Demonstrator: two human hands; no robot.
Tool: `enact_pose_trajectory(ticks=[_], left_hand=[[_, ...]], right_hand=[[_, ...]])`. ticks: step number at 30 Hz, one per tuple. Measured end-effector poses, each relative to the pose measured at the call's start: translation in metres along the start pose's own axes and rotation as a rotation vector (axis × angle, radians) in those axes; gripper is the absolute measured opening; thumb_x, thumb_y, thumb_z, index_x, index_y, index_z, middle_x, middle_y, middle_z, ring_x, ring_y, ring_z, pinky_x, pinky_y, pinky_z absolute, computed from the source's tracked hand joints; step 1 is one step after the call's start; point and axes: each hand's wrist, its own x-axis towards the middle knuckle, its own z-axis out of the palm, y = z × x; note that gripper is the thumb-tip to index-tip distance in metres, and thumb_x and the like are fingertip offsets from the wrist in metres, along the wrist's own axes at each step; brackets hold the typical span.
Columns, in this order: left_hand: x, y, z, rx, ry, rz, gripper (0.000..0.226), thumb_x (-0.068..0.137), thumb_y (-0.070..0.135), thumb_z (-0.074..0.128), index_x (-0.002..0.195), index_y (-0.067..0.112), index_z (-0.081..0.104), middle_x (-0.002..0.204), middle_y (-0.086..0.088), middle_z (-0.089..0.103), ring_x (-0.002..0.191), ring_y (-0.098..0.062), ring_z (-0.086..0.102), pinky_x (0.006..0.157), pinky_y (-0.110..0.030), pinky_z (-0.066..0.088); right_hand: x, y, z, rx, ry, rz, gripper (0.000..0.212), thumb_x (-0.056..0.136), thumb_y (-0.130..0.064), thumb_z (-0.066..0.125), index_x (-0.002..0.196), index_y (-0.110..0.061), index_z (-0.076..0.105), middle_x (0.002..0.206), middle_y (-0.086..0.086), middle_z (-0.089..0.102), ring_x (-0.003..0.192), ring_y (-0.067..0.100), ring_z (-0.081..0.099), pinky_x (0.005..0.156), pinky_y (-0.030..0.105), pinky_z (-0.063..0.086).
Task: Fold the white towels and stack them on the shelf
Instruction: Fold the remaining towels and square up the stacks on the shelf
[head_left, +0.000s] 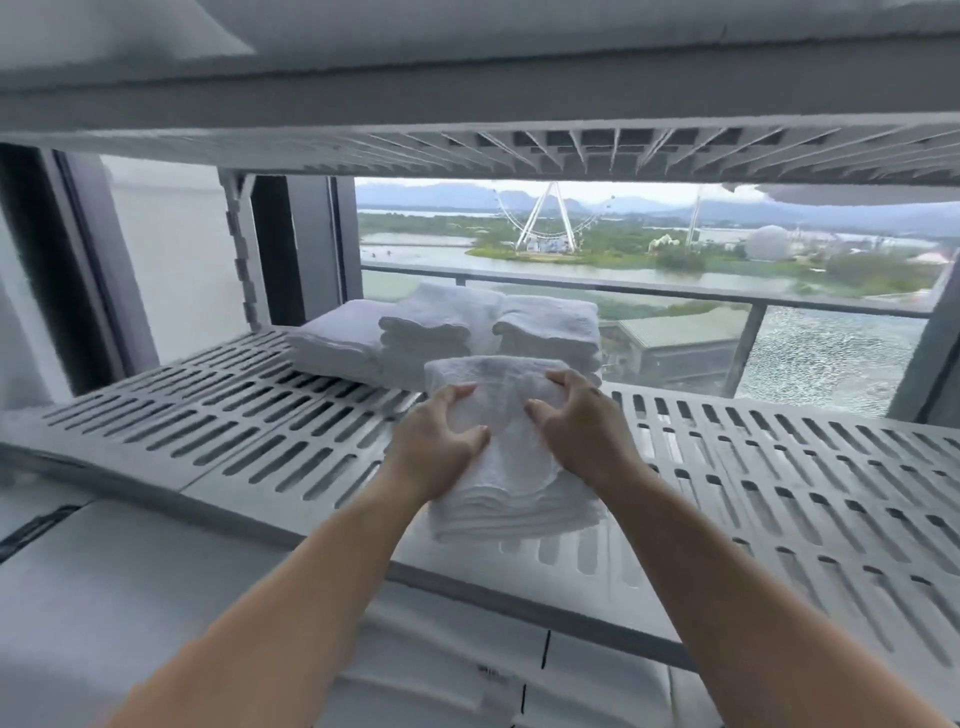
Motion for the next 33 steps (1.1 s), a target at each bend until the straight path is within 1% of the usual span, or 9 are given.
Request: enact_pose_trajectory(ticks=[2, 7, 12, 14, 18, 23, 27, 31, 33], left_hand=[[0.006, -0.016, -0.018, -0.019, 0.060, -0.008, 0.052, 0.086, 0.029, 0.072, 0.135, 0.034, 0.057, 0.122, 0.009, 0.062, 0.114, -0.013, 0.059, 0.100, -0.027, 0.043], [0.029, -0.052, -0.051, -0.073, 0.170, -0.047, 0.046, 0.085, 0.029, 0.072, 0.128, 0.038, 0.059, 0.104, 0.021, 0.060, 0.103, -0.010, 0.061, 0.092, -0.027, 0.046], [0.061, -0.085, -0.081, -0.048, 0.225, -0.064, 0.044, 0.087, 0.030, 0.068, 0.131, 0.037, 0.061, 0.116, 0.016, 0.062, 0.111, -0.010, 0.059, 0.100, -0.031, 0.047], [0.075, -0.096, -0.095, -0.040, 0.253, -0.084, 0.042, 0.087, 0.030, 0.066, 0.128, 0.041, 0.062, 0.120, 0.011, 0.064, 0.109, -0.013, 0.060, 0.099, -0.033, 0.049], [0.102, -0.111, -0.129, -0.062, 0.312, -0.118, 0.044, 0.081, 0.033, 0.059, 0.123, 0.047, 0.061, 0.112, 0.012, 0.064, 0.101, -0.016, 0.064, 0.090, -0.039, 0.056], [0.137, -0.131, -0.169, -0.095, 0.331, -0.105, 0.058, 0.074, 0.021, 0.054, 0.125, 0.046, 0.062, 0.119, 0.014, 0.066, 0.103, -0.013, 0.065, 0.090, -0.038, 0.057], [0.171, -0.148, -0.195, -0.132, 0.311, -0.055, 0.056, 0.075, 0.017, 0.057, 0.124, 0.044, 0.063, 0.127, 0.010, 0.064, 0.111, -0.016, 0.062, 0.098, -0.042, 0.054], [0.211, -0.166, -0.213, -0.162, 0.298, 0.049, 0.048, 0.081, 0.016, 0.066, 0.123, 0.038, 0.064, 0.122, 0.010, 0.064, 0.111, -0.013, 0.062, 0.098, -0.040, 0.054], [0.230, -0.176, -0.218, -0.138, 0.278, 0.101, 0.046, 0.082, 0.017, 0.070, 0.123, 0.038, 0.065, 0.121, 0.010, 0.063, 0.105, -0.010, 0.062, 0.095, -0.038, 0.056]], right_hand=[[0.007, -0.017, 0.019, 0.010, -0.003, -0.020, 0.051, 0.088, -0.043, 0.066, 0.135, -0.026, 0.055, 0.123, 0.008, 0.068, 0.116, 0.028, 0.060, 0.093, 0.030, 0.042], [0.030, -0.052, 0.064, 0.033, -0.024, -0.072, 0.051, 0.089, -0.043, 0.065, 0.136, -0.026, 0.054, 0.126, 0.007, 0.067, 0.119, 0.027, 0.058, 0.095, 0.029, 0.041], [0.062, -0.077, 0.111, 0.082, -0.093, -0.098, 0.053, 0.091, -0.042, 0.063, 0.139, -0.025, 0.052, 0.126, 0.009, 0.066, 0.118, 0.028, 0.058, 0.094, 0.030, 0.041], [0.074, -0.089, 0.131, 0.121, -0.115, -0.113, 0.054, 0.091, -0.042, 0.063, 0.141, -0.025, 0.050, 0.129, 0.007, 0.064, 0.119, 0.026, 0.058, 0.096, 0.031, 0.042], [0.100, -0.121, 0.161, 0.192, -0.136, -0.154, 0.059, 0.089, -0.040, 0.064, 0.144, -0.027, 0.048, 0.131, 0.007, 0.063, 0.120, 0.026, 0.057, 0.104, 0.036, 0.045], [0.130, -0.152, 0.194, 0.234, -0.185, -0.200, 0.069, 0.084, -0.035, 0.068, 0.148, -0.028, 0.044, 0.128, 0.006, 0.064, 0.111, 0.022, 0.060, 0.097, 0.031, 0.046], [0.152, -0.171, 0.220, 0.276, -0.132, -0.141, 0.065, 0.084, -0.034, 0.070, 0.144, -0.031, 0.045, 0.130, 0.005, 0.062, 0.113, 0.024, 0.060, 0.095, 0.029, 0.044], [0.166, -0.185, 0.246, 0.384, 0.028, -0.061, 0.049, 0.084, -0.032, 0.072, 0.128, -0.038, 0.050, 0.118, 0.002, 0.064, 0.097, 0.023, 0.063, 0.082, 0.030, 0.049], [0.174, -0.191, 0.256, 0.400, 0.104, -0.029, 0.046, 0.084, -0.032, 0.073, 0.124, -0.040, 0.052, 0.113, 0.000, 0.065, 0.094, 0.023, 0.064, 0.082, 0.036, 0.054]])
